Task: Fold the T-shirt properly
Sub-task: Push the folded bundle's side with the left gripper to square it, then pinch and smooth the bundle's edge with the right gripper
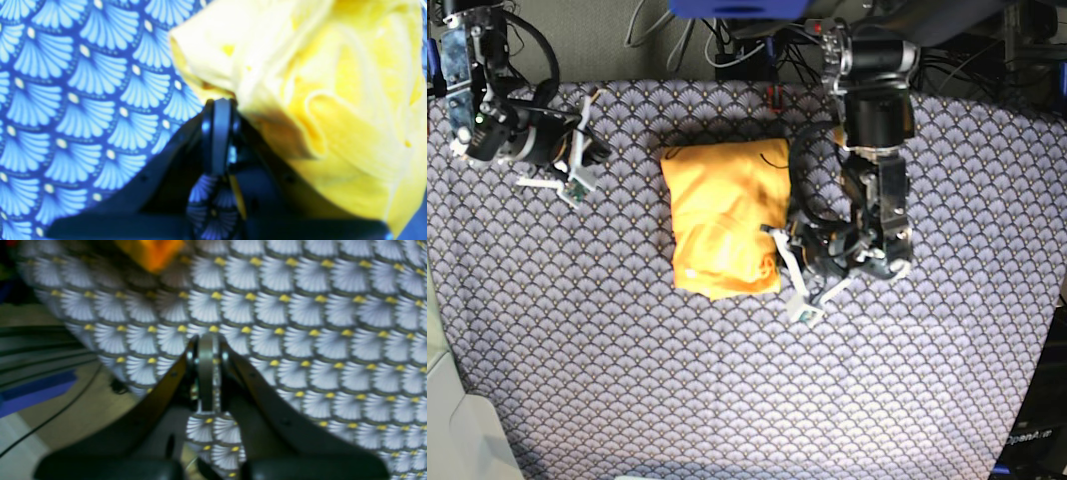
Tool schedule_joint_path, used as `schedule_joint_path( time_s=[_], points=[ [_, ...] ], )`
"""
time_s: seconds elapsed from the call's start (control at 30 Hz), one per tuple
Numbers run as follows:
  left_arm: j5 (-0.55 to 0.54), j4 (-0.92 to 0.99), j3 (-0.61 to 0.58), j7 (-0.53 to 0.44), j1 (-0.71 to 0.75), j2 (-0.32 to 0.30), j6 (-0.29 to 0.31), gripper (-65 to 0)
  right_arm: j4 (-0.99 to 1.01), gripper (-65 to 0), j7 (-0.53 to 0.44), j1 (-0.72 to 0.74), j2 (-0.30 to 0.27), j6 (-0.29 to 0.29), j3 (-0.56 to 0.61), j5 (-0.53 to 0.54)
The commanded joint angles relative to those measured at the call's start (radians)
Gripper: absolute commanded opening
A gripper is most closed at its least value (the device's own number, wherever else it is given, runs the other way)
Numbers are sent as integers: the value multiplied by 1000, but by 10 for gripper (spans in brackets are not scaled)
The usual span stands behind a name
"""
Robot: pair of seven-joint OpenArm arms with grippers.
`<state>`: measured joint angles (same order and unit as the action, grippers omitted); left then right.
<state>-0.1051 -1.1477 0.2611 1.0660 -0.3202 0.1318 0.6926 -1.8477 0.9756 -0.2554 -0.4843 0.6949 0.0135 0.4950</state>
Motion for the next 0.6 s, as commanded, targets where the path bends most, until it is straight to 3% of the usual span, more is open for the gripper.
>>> schedule_joint_path(
  time_s=[0.0,0.13,0.27,0.43,0.57],
  points=[
    [-26,-16,2,12,-10,-30,6,-650,-28,-640,-28,9,-9,3,-8,-6],
    [-120,-110,20,81,29,-134,6,-650,-70,-640,-31,9,0,3,-10,-22],
    [-164,-266,134,174,108,-214,6,-650,-131,-640,-28,14,8,3,-10,-20],
    [-163,-375,186,244,189,-288,6,-650,-132,-640,-22,66,82,3,27,-20],
    [-160,-475,258,277,290,-300,6,-650,-128,-640,29,121,155,3,47,-20]
  ],
)
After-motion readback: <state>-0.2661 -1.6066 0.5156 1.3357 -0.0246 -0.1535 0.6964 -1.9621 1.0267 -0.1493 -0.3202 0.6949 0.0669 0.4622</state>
